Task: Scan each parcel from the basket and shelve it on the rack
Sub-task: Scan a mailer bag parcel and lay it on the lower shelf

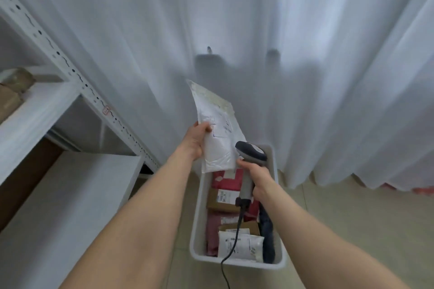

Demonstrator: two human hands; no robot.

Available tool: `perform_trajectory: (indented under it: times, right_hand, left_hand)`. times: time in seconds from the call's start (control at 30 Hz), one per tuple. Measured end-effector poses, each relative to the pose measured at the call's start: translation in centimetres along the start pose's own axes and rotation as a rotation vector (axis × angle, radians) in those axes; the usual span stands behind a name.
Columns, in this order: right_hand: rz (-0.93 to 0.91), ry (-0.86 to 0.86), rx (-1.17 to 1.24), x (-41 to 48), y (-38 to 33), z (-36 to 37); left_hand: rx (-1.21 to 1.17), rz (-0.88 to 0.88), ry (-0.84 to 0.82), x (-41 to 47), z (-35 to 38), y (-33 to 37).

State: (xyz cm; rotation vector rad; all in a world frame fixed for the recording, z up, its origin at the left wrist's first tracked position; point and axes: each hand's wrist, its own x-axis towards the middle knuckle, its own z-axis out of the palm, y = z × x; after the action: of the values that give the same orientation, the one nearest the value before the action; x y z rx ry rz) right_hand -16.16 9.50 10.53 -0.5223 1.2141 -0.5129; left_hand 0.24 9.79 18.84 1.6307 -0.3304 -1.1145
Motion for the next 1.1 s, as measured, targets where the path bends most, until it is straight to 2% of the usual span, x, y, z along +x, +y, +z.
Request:
perform_trajectory:
  times: [0.33, 0.67, 0.77, 0.87, 0.97, 1.1]
  right_hand:
    - [-0.228, -0.023, 0.083, -13.6, -4.5, -3.7]
    - [-0.259, -0.157, 0.256, -22.1, -4.7, -3.8]
    - [-0.283, -0.142, 0.269, -23.1, -3.9, -2.3]
    - [-0.291, -0.155, 0.212, -24.2, -3.2, -0.9]
    - [-0.314, -0.147, 0.123, -25.2, -2.3, 0.9]
    - [-0.367, -0.095, 0.029, -26.5, -1.1, 3.3]
  left_hand:
    - [0.133, 0.107, 0.153, -13.0, -1.9, 2.7]
    - [-0.022, 0.071, 0.093, -22.4, -5.6, 4.8]
    - [0.011, 0.039, -0.003, -23.8, -7.9, 5.4]
    - [0.102, 0.050, -0.006, -24.6, -10.2, 5.2]
    - [0.154, 0.117, 0.139, -24.8, -11.7, 4.8]
    - [0.139, 0.179, 0.182, -25.1, -13.1, 4.6]
